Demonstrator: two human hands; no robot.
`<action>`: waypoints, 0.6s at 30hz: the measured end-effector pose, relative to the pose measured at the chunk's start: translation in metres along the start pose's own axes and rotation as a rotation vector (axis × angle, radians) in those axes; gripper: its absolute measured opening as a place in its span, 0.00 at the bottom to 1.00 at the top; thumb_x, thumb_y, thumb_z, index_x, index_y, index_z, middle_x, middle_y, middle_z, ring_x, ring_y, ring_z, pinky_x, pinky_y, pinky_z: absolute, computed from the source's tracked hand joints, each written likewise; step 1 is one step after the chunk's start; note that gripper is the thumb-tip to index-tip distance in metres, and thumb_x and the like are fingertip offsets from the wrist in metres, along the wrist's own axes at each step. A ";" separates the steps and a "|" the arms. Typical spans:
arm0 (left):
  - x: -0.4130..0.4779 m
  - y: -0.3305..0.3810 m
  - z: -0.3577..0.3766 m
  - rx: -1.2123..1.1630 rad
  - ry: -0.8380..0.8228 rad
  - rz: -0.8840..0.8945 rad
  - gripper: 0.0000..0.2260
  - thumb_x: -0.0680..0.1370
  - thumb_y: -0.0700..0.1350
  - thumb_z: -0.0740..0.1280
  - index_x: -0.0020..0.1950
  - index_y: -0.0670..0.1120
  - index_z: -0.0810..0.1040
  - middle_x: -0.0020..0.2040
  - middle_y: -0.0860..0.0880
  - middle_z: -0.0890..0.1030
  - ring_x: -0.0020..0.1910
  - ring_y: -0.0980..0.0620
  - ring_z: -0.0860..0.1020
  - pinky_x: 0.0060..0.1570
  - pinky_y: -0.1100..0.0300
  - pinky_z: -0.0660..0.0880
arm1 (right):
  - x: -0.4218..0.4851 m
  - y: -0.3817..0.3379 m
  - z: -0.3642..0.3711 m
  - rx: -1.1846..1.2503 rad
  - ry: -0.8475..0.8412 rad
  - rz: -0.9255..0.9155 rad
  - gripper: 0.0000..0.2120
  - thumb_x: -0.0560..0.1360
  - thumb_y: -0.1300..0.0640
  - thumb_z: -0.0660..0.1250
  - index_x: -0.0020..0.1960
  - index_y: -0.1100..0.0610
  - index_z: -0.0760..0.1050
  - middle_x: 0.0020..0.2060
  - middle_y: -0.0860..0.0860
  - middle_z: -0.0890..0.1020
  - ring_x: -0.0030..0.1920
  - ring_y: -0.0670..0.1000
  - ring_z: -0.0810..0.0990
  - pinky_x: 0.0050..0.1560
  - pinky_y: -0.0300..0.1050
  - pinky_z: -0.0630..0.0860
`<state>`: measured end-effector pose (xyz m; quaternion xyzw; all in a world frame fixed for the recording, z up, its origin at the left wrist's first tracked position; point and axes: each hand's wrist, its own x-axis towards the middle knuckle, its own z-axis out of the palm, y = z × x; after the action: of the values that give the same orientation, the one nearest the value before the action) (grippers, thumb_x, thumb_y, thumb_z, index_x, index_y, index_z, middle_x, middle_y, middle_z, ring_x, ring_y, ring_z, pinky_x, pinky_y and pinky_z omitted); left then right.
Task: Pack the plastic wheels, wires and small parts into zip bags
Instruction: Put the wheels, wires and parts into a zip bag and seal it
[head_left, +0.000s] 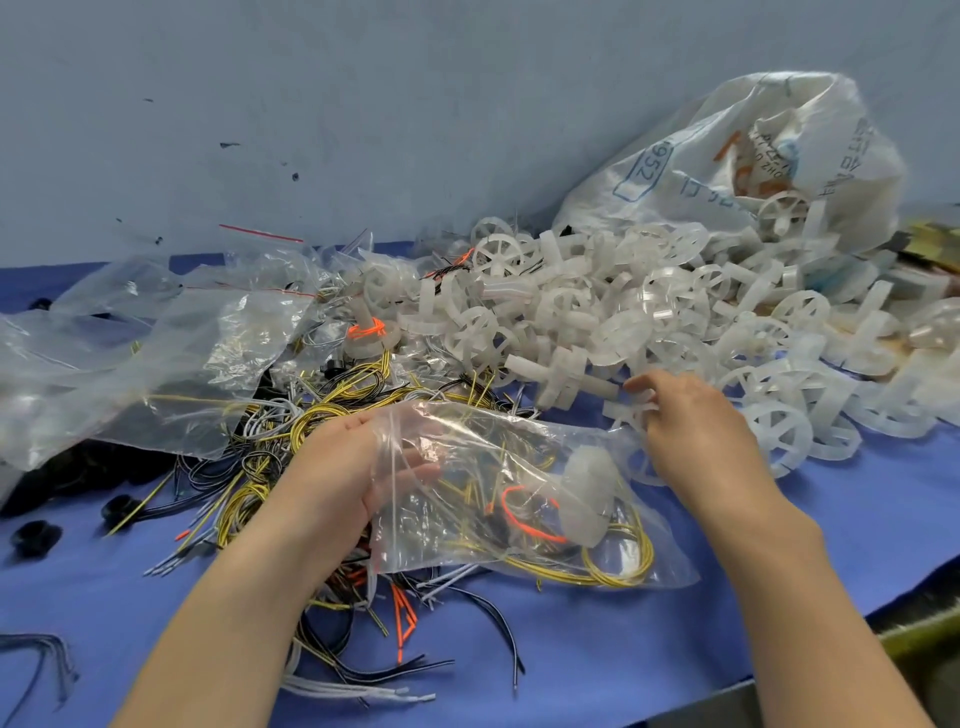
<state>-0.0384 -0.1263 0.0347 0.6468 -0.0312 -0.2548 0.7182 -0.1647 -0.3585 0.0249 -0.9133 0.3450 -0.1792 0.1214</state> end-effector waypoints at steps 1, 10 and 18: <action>0.001 0.000 0.001 0.001 0.019 0.006 0.07 0.76 0.34 0.67 0.52 0.38 0.82 0.44 0.38 0.83 0.28 0.54 0.81 0.28 0.64 0.78 | -0.001 -0.001 -0.001 0.011 0.025 -0.009 0.19 0.79 0.65 0.58 0.66 0.51 0.75 0.59 0.56 0.78 0.60 0.59 0.75 0.55 0.53 0.73; 0.002 0.001 -0.009 0.010 0.038 0.027 0.11 0.77 0.32 0.65 0.42 0.42 0.86 0.44 0.40 0.84 0.34 0.45 0.83 0.32 0.57 0.82 | -0.003 -0.018 -0.035 0.225 0.310 -0.111 0.14 0.80 0.62 0.60 0.61 0.51 0.77 0.55 0.55 0.79 0.51 0.57 0.78 0.47 0.51 0.73; -0.008 0.005 -0.012 0.295 0.220 0.362 0.11 0.81 0.38 0.58 0.52 0.47 0.80 0.43 0.47 0.83 0.32 0.58 0.80 0.30 0.62 0.79 | -0.002 -0.052 -0.044 1.590 -0.066 0.123 0.12 0.79 0.66 0.64 0.52 0.51 0.78 0.49 0.53 0.83 0.42 0.48 0.85 0.38 0.44 0.82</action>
<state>-0.0395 -0.1116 0.0399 0.7522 -0.1048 -0.0427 0.6491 -0.1532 -0.3235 0.0828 -0.5373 0.1599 -0.3373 0.7563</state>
